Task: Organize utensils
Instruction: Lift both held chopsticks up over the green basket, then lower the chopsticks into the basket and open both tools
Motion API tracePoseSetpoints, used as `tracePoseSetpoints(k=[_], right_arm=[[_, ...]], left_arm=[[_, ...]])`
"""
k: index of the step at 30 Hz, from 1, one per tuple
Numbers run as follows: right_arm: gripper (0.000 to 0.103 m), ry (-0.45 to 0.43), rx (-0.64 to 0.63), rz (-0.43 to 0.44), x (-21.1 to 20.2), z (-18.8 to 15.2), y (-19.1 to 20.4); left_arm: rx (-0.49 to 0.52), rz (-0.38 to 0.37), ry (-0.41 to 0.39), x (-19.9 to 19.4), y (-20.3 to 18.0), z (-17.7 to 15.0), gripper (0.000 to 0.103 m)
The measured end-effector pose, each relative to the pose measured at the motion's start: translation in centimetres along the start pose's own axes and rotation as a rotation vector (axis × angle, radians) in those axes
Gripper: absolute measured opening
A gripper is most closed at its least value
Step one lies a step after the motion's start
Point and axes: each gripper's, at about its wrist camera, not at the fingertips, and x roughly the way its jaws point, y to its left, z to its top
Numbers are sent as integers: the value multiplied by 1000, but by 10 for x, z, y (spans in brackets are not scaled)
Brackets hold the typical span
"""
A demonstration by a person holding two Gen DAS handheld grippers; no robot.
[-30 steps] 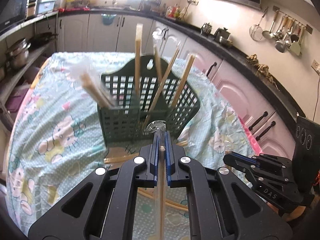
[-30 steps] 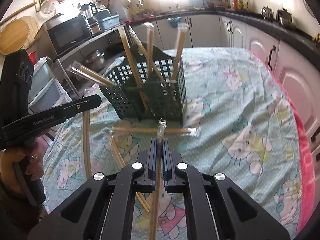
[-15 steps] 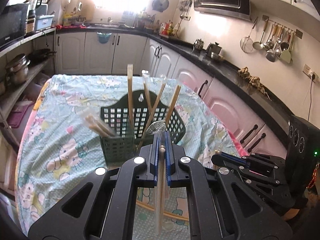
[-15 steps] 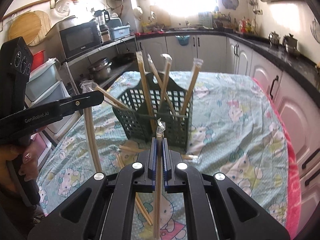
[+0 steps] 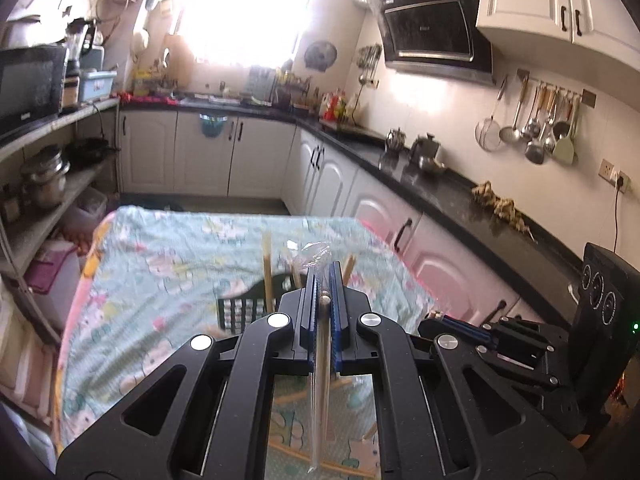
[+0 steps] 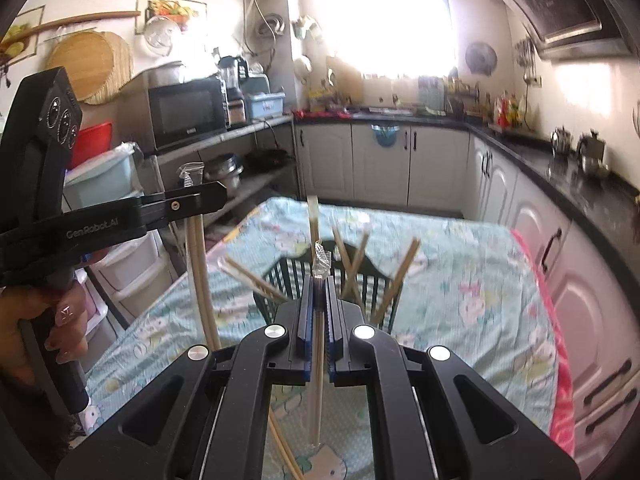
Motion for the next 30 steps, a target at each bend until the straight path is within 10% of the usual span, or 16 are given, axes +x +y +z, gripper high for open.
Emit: tracePoseSetpoints(k=[30], right_arm=[[5, -368, -112, -113, -16, 97, -13]], left_arm=[[-9, 61, -226, -2, 18, 100, 3]])
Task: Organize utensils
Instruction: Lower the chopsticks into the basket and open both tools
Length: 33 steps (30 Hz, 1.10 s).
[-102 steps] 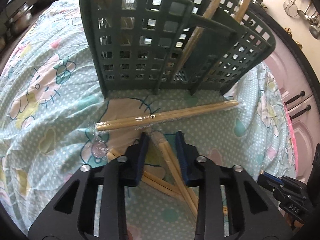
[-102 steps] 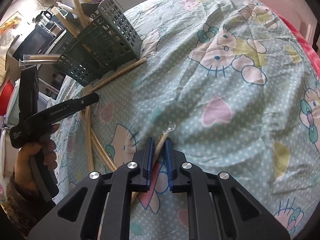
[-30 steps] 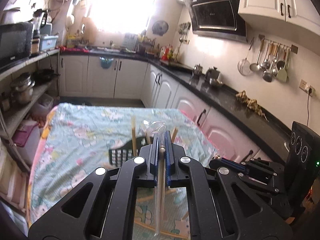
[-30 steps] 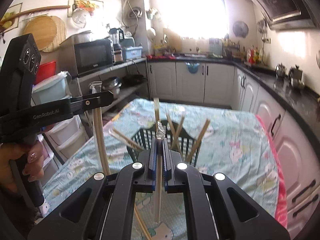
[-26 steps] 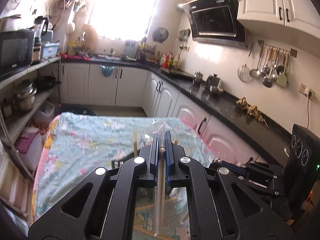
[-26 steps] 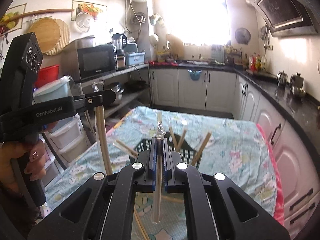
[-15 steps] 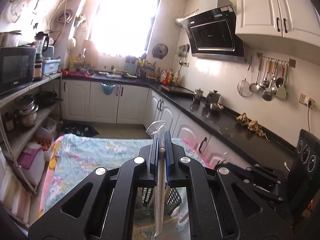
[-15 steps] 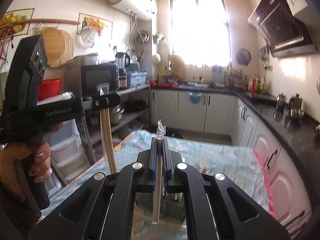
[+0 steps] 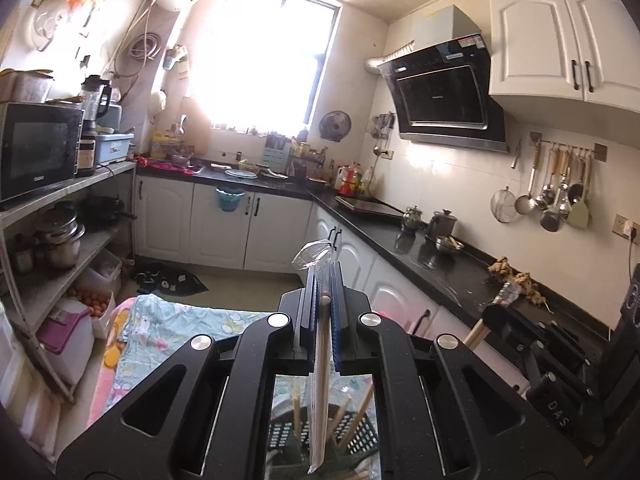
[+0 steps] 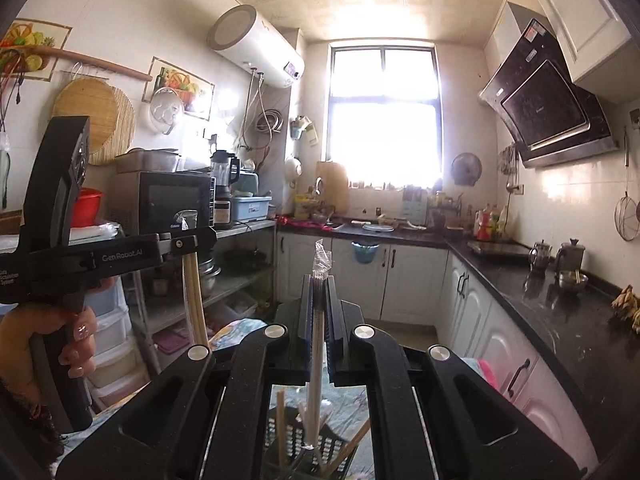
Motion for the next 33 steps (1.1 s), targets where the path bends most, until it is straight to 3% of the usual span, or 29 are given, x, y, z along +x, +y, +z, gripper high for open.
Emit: tracePoseSetpoints(k=[16, 23, 33], right_arm=[[5, 70, 10, -14, 42, -36, -5], [5, 102, 33, -15, 55, -52, -8], [6, 179, 63, -16, 69, -83, -3]], left_arm=[[-62, 55, 17, 43, 34, -34, 3], [-37, 50, -3, 51, 33, -51, 3], [-22, 48, 41, 66, 37, -80, 3]])
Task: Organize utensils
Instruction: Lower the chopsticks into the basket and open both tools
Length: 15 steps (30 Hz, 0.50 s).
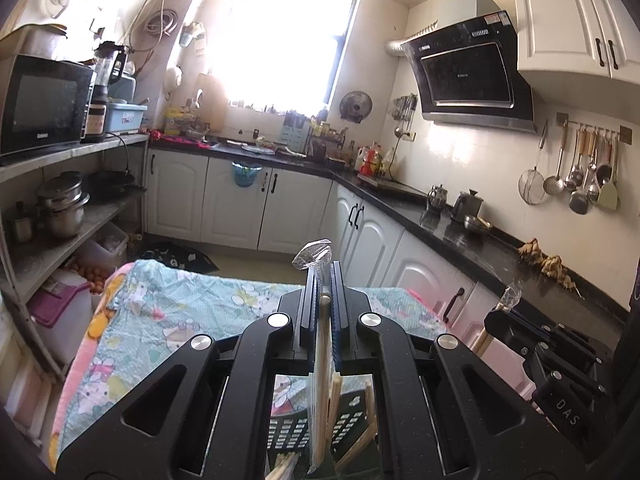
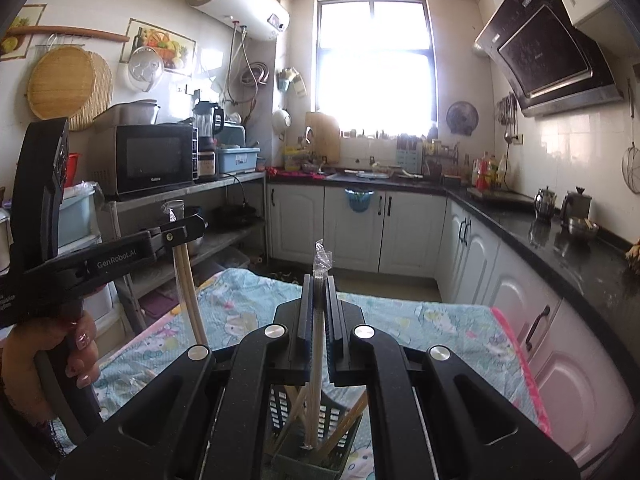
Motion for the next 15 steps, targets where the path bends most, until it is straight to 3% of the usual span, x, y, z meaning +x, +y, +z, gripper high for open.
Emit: tracePoseSetpoints(k=[5, 7, 8, 9, 13, 15], right_arm=[[7, 24, 17, -6, 4, -7, -1], [16, 36, 26, -5, 5, -9, -3], [27, 39, 34, -10, 5, -10, -4], [31, 39, 39, -10, 5, -12, -4], [34, 48, 50, -18, 1, -16, -8], [37, 51, 62, -17, -1, -17, -10]], left_arm=[[-3, -10, 31, 5, 2, -11, 3], [0, -4, 43, 7, 3, -15, 7], [-1, 0, 47, 7, 3, -17, 15], [-4, 2, 49, 6, 4, -17, 26], [3, 8, 56, 1, 4, -19, 43], [3, 13, 55, -4, 4, -19, 57]])
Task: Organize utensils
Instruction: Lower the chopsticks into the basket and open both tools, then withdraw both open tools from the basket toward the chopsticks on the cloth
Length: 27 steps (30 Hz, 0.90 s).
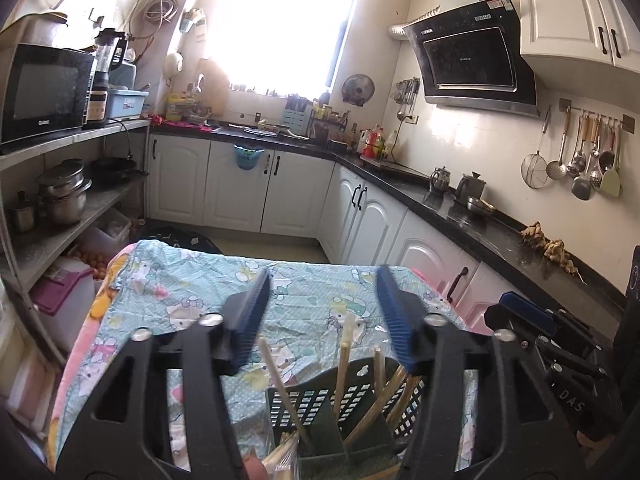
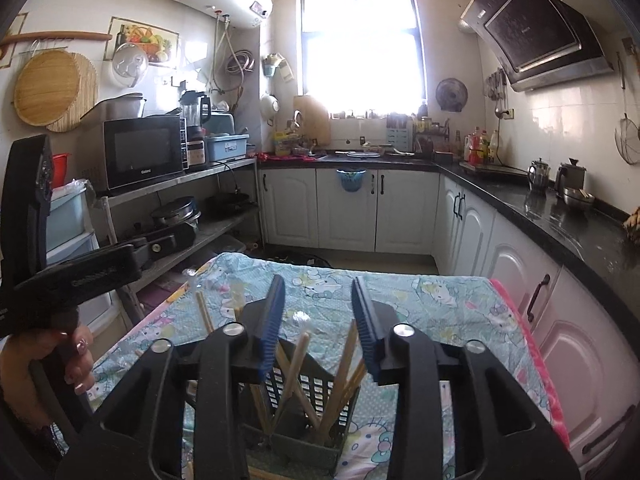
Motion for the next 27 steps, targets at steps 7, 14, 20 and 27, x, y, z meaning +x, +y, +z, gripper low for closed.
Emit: tracePoseSetpoints(k=[7, 14, 20, 27], right_arm=[[46, 14, 11, -10, -9, -6, -6], [50, 21, 18, -14, -25, -12, -10], [51, 17, 14, -8, -38, -16, -9], [52, 29, -6, 4, -50, -25, -3]], left_arm=[[-22, 25, 18, -16, 6, 0, 83], [-45, 33, 33, -34, 13, -3, 92], [-69, 40, 20, -53, 19, -7, 92], [-88, 46, 14, -73, 26, -18, 92]])
